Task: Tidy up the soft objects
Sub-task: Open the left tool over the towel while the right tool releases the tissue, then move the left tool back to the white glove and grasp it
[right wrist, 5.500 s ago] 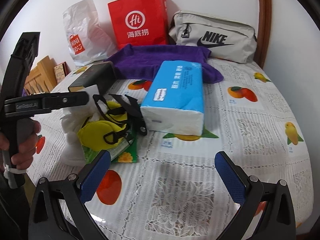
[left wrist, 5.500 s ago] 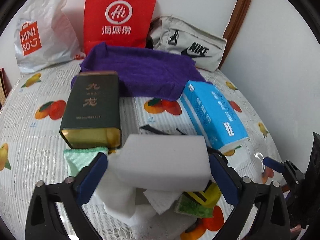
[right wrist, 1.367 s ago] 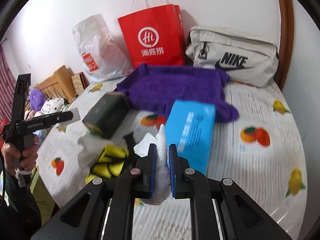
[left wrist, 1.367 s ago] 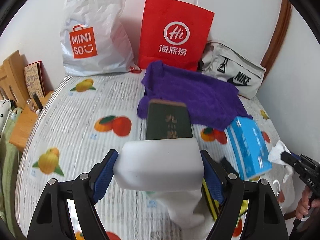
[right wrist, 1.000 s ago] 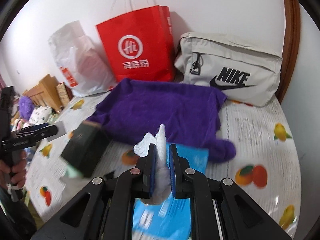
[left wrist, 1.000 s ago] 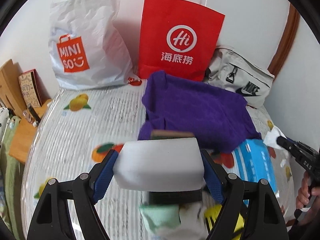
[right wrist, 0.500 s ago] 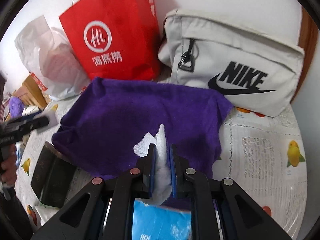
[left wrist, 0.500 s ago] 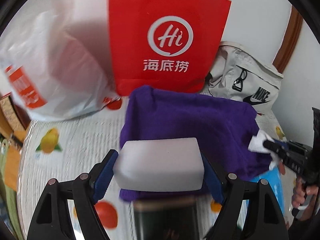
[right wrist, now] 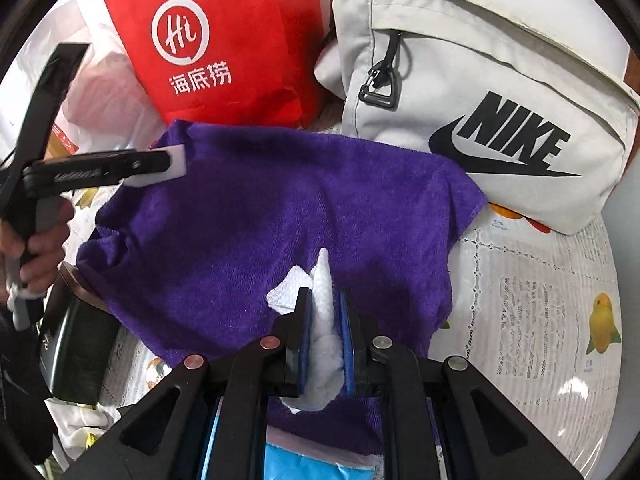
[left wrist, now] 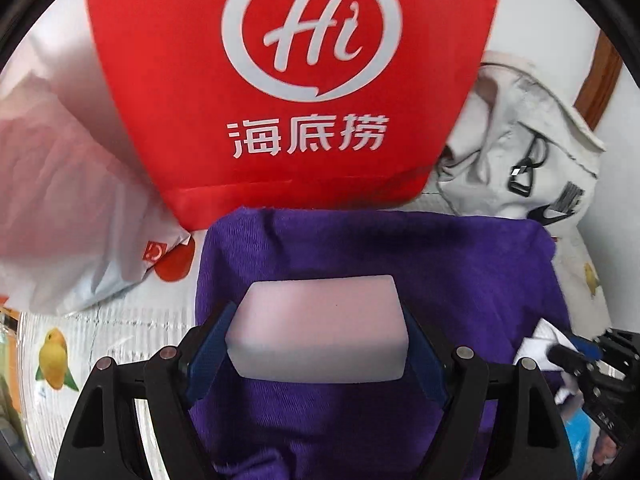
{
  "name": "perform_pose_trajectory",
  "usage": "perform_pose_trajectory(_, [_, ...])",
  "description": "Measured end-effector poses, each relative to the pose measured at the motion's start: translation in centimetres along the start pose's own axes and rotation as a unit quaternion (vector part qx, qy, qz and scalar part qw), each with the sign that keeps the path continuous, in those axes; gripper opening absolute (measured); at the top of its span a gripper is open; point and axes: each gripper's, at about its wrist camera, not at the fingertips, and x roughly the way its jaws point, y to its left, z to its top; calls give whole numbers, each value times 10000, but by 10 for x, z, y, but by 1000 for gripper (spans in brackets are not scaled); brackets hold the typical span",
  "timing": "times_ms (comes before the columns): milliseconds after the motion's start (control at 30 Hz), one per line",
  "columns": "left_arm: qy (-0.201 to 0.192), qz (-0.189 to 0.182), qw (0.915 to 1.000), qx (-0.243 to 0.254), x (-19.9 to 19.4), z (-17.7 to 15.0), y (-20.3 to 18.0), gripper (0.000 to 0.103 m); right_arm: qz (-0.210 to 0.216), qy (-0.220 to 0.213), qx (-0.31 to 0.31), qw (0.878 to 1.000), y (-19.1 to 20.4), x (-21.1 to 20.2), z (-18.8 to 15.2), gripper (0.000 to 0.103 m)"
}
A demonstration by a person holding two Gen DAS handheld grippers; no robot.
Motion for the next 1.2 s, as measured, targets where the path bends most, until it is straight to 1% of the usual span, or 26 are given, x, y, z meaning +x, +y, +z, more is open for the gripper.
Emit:
perform_pose_trajectory(100, [71,9,10000,4,11,5,1,81,2,55,71,10000,-3,5,0,14])
perform_pose_trajectory(167, [186,5,9998,-20,17,7,2,81,0,128,76,9999,-3,10,0,14])
perform_pose_trajectory(300, [212,-54,9997,-60,19,9,4,83,-24,185,39,9998,-1,15,0,14])
perform_pose_trajectory(367, [333,-25,9994,-43,22,10,4,86,24,179,55,9998,0,16,1,20])
perform_pose_trajectory(400, [361,-47,9993,-63,22,11,5,86,68,165,75,9998,0,17,1,30])
perform_pose_trajectory(433, [398,-62,9991,-101,22,10,5,87,121,137,97,9998,0,16,1,46])
perform_pose_trajectory(467, [415,-67,9990,-120,22,12,6,87,171,89,114,9997,0,15,2,54])
perform_pose_trajectory(500, [422,-60,9990,-119,21,12,6,87,207,8,132,9997,0,12,3,64])
perform_pose_trajectory(533, [429,-3,9990,-79,19,13,4,87,241,-90,150,9996,-1,8,3,69])
perform_pose_trajectory(567, [433,92,9990,-10,17,13,1,87,271,-154,158,9994,-1,5,3,70])
perform_pose_trajectory(633, [410,166,9990,70,11,13,-3,87,276,-198,150,9993,-1,0,5,70])
perform_pose_trajectory(800, [361,149,9992,31,-11,9,-3,87,301,-146,258,9991,-3,-12,2,70])
perform_pose_trajectory(900, [325,173,9993,28,-28,5,-1,87,210,-82,280,9994,-2,-24,-7,70])
perform_pose_trajectory(967, [325,170,9993,-35,-46,-6,2,87,134,-139,307,9993,-1,-34,-13,70])
perform_pose_trajectory(1033, [264,72,9996,-61,-61,-20,2,87,62,-187,308,9993,3,-45,-19,78])
perform_pose_trajectory(1067, [198,67,9998,-56,-69,-25,2,87,12,-269,282,9992,8,-55,-24,79])
perform_pose_trajectory(1133, [63,92,9999,-92,-88,-41,5,87,-125,-415,234,9988,15,-70,-32,86])
perform_pose_trajectory(1200, [20,90,9998,-201,-104,-52,6,87,-375,-618,137,9973,26,-88,-43,88])
